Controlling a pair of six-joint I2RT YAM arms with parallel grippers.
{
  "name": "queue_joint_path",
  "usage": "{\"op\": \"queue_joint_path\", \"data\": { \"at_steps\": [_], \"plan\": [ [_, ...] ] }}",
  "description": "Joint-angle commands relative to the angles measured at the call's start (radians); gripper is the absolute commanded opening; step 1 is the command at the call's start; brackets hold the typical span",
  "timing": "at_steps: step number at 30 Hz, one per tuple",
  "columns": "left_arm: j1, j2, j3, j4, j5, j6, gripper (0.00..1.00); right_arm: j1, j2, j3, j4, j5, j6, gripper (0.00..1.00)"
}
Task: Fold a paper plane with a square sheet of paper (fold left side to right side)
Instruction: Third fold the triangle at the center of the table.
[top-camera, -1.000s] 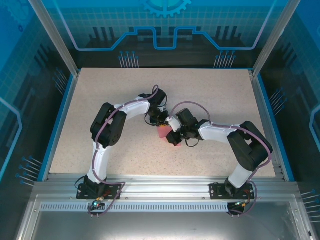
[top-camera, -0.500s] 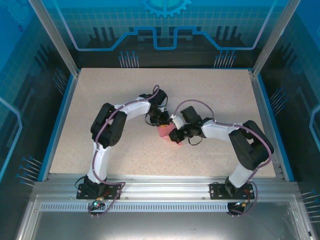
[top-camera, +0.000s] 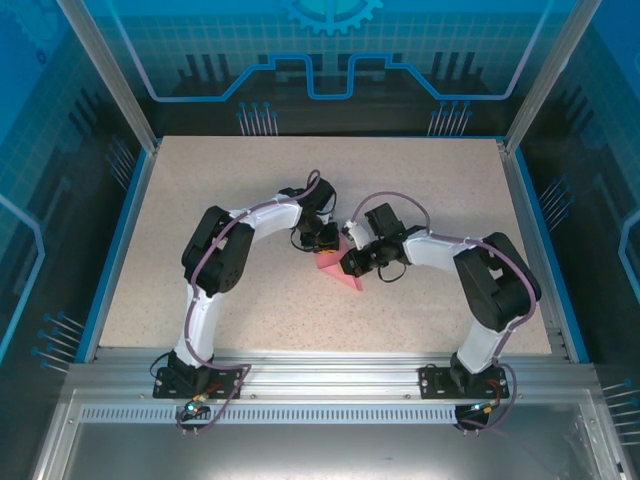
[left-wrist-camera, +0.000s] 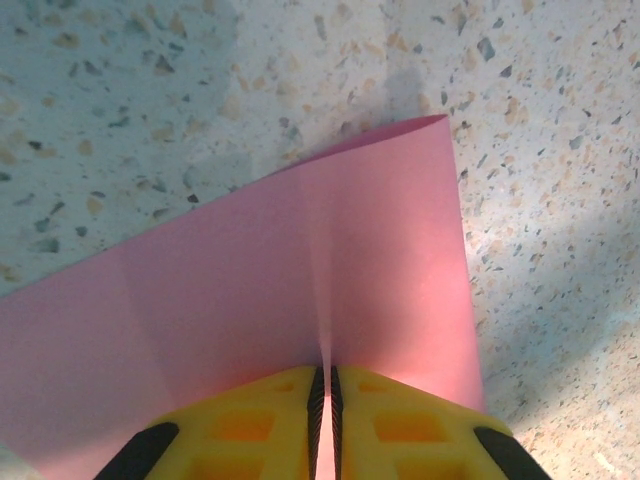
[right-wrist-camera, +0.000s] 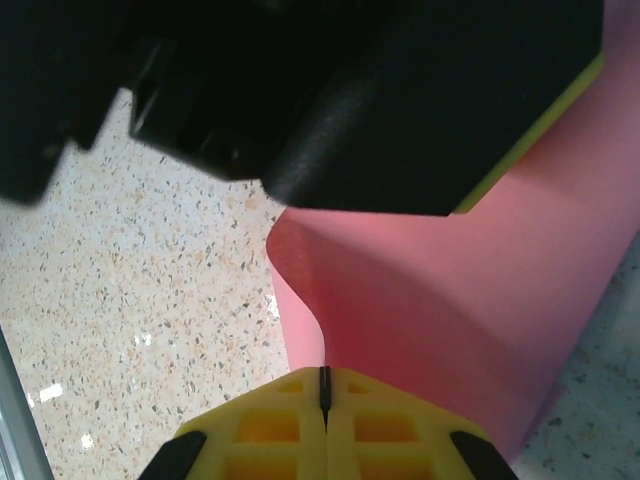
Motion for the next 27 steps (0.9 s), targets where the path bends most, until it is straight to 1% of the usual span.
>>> {"op": "queue_joint_path", "data": {
  "at_steps": [1, 13, 18, 27],
  "plan": [
    [-0.008, 0.038, 0.012, -0.044, -0.034, 0.021, 0.16, -0.024, 0.033, 0.04, -0.048, -0.026, -0.003, 0.01],
    [-0.009, 0.039, 0.015, -0.05, -0.046, 0.021, 0.16, -0.046, 0.084, 0.066, -0.071, -0.001, 0.016, 0.01],
    [-0.011, 0.044, 0.019, -0.052, -0.046, 0.023, 0.16, -0.052, 0.101, 0.074, -0.059, -0.022, 0.021, 0.01],
    [-0.011, 0.05, 0.028, -0.054, -0.046, 0.023, 0.16, -0.052, 0.128, 0.097, -0.068, -0.016, 0.013, 0.01]
  ]
}}
